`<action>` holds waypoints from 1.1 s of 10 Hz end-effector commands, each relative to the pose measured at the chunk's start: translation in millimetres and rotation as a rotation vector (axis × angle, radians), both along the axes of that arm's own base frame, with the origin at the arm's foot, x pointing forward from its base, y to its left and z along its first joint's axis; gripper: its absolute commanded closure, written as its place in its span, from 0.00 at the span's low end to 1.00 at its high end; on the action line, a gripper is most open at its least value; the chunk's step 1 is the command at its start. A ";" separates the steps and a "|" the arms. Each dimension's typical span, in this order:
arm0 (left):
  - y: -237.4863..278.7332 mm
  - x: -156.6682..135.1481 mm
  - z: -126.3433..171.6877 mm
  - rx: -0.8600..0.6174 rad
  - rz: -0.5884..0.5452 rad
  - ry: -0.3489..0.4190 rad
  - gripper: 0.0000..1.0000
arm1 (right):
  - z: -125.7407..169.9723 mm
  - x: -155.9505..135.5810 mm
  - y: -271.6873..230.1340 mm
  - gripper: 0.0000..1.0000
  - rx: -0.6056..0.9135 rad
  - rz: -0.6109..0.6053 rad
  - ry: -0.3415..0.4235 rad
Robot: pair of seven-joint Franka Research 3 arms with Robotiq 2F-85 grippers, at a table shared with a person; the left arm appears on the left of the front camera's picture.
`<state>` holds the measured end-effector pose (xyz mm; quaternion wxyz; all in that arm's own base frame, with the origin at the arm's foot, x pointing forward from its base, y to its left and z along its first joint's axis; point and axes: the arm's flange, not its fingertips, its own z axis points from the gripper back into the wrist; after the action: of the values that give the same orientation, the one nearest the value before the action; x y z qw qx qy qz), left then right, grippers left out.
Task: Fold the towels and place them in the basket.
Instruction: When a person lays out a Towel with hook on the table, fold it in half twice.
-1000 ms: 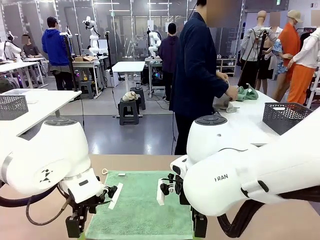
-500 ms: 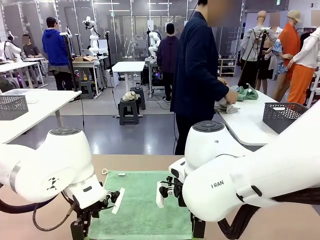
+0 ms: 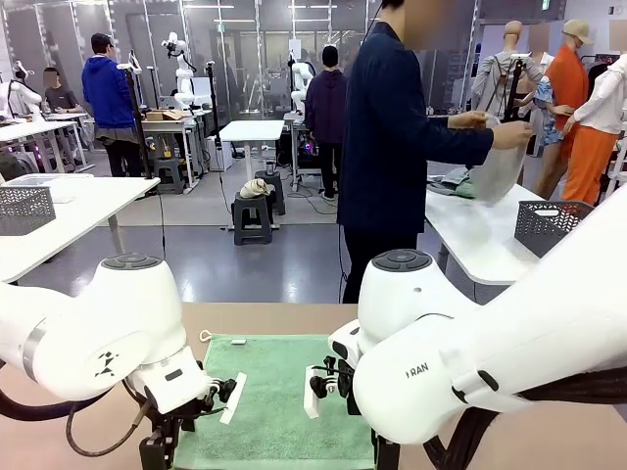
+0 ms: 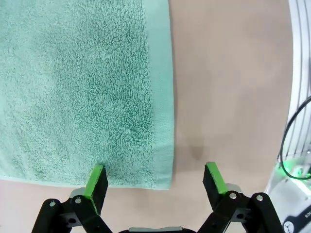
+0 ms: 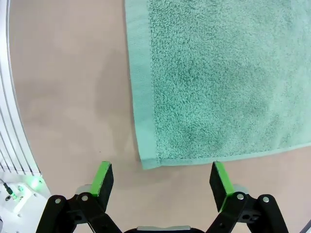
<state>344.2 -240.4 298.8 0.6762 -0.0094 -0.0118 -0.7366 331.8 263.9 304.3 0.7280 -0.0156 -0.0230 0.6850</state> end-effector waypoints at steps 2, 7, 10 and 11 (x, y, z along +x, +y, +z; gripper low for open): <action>8.3 -13.5 -2.2 0.008 0.007 0.005 0.00 | -12.4 -27.0 -15.0 0.00 0.003 -0.023 0.005; 11.5 -14.2 -3.2 0.012 0.018 0.000 0.00 | -22.1 -26.8 -11.5 0.00 0.012 -0.016 0.044; 11.9 -13.4 -4.6 0.009 0.014 0.002 0.00 | -25.8 -24.9 -11.2 0.00 0.005 -0.010 0.030; 12.1 -13.8 -4.3 0.011 0.014 0.000 0.00 | -26.0 -24.7 -10.5 0.20 0.000 -0.008 0.023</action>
<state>345.7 -238.0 298.6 0.6791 -0.0086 -0.0110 -0.7339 325.7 269.4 286.4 0.7312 -0.0037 -0.0040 0.6821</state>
